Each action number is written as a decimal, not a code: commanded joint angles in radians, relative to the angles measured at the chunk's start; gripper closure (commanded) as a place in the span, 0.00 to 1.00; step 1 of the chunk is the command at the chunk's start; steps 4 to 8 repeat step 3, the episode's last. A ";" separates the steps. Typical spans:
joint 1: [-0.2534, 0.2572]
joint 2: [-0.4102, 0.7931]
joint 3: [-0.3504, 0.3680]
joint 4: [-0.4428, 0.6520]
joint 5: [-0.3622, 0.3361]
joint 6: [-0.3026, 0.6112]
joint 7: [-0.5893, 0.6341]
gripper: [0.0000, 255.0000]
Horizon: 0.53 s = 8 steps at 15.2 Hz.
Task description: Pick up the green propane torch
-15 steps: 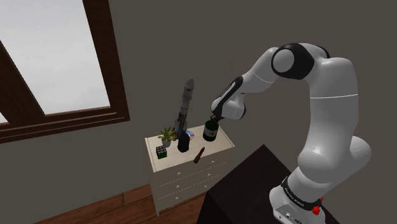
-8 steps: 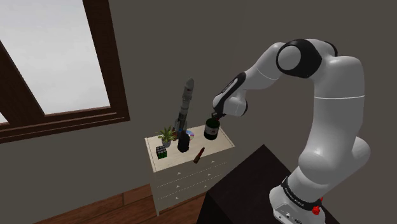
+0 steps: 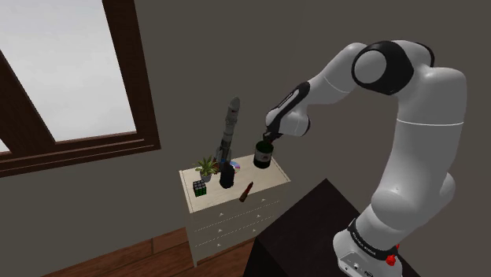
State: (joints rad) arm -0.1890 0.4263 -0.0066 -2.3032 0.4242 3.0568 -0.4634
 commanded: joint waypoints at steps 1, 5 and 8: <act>0.020 -0.030 -0.022 -0.008 -0.011 -0.022 0.014 1.00; 0.021 -0.032 -0.023 -0.008 -0.013 -0.024 0.016 1.00; 0.021 -0.032 -0.023 -0.008 -0.013 -0.024 0.016 1.00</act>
